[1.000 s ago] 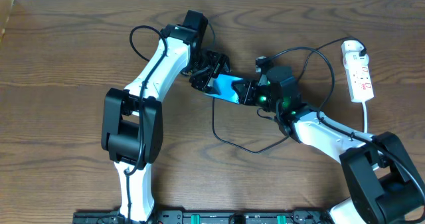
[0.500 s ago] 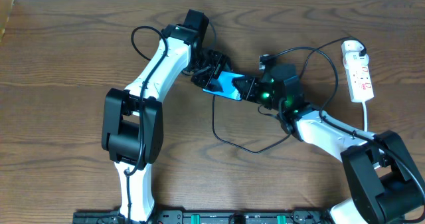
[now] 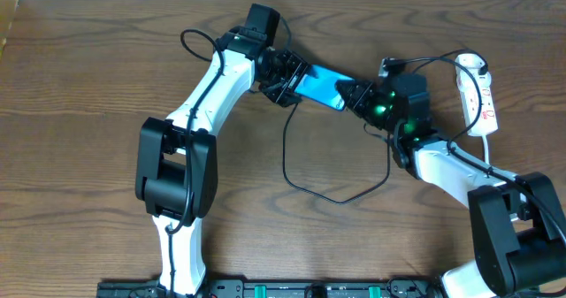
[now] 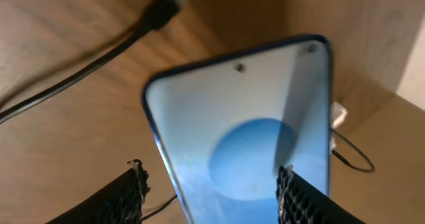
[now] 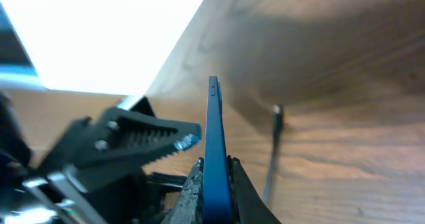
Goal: Plug charger to phone and switch on socket
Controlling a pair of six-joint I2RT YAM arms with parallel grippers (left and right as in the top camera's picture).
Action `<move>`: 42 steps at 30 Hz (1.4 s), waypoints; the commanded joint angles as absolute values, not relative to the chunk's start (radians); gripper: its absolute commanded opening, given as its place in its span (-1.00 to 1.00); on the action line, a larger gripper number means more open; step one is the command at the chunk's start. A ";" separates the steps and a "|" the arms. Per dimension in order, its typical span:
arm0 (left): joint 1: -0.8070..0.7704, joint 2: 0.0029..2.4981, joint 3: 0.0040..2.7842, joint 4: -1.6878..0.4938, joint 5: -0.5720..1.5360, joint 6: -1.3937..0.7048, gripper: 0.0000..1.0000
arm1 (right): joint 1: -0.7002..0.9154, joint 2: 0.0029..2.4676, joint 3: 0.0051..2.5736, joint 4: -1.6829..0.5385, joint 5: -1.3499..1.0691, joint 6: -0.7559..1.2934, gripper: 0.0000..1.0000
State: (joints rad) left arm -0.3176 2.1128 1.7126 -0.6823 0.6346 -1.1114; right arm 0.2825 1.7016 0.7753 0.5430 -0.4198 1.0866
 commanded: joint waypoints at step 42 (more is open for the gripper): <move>-0.308 2.085 1.717 -0.278 0.746 -1.003 -0.32 | 0.309 1.702 0.798 0.751 -0.281 1.918 -0.97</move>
